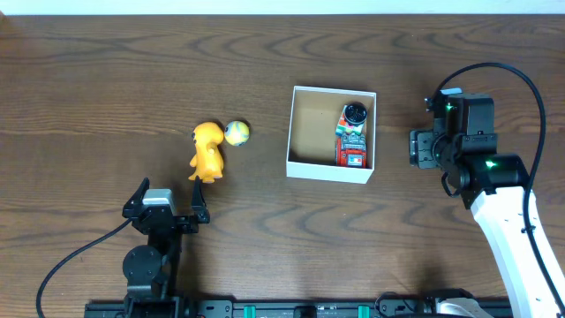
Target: Pack container
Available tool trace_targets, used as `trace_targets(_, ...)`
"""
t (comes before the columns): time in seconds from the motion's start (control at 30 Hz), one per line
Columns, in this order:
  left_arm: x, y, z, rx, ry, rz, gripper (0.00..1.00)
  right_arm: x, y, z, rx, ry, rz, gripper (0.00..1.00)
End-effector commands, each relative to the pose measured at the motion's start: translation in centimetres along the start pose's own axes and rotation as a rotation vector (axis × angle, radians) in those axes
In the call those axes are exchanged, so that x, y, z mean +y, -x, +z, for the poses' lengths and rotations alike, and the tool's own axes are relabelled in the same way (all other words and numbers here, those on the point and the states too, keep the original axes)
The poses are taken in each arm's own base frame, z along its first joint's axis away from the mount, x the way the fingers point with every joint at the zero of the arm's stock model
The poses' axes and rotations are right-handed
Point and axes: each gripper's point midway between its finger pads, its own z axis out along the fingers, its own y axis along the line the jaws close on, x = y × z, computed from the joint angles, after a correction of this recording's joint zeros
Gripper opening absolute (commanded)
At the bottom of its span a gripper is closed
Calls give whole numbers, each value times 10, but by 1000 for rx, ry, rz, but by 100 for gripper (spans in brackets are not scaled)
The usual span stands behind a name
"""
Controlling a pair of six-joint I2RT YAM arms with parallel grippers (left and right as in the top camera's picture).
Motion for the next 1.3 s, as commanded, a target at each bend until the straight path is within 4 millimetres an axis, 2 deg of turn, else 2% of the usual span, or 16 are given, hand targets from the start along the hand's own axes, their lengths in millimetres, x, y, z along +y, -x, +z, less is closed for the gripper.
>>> trace_targets(0.0,4,-17,1,54,18,6,98,0,-7,5,22,3,29,77)
trace_targets(0.43,4,-17,1,54,18,6,98,2,-17,22,86,5,31,85)
trace_targets(0.8,4,-17,1,54,18,6,98,2,-17,27,91,2,29,99)
trace_targets(1.27,4,-17,1,54,18,6,98,-8,-3,28,37,-57,29,99)
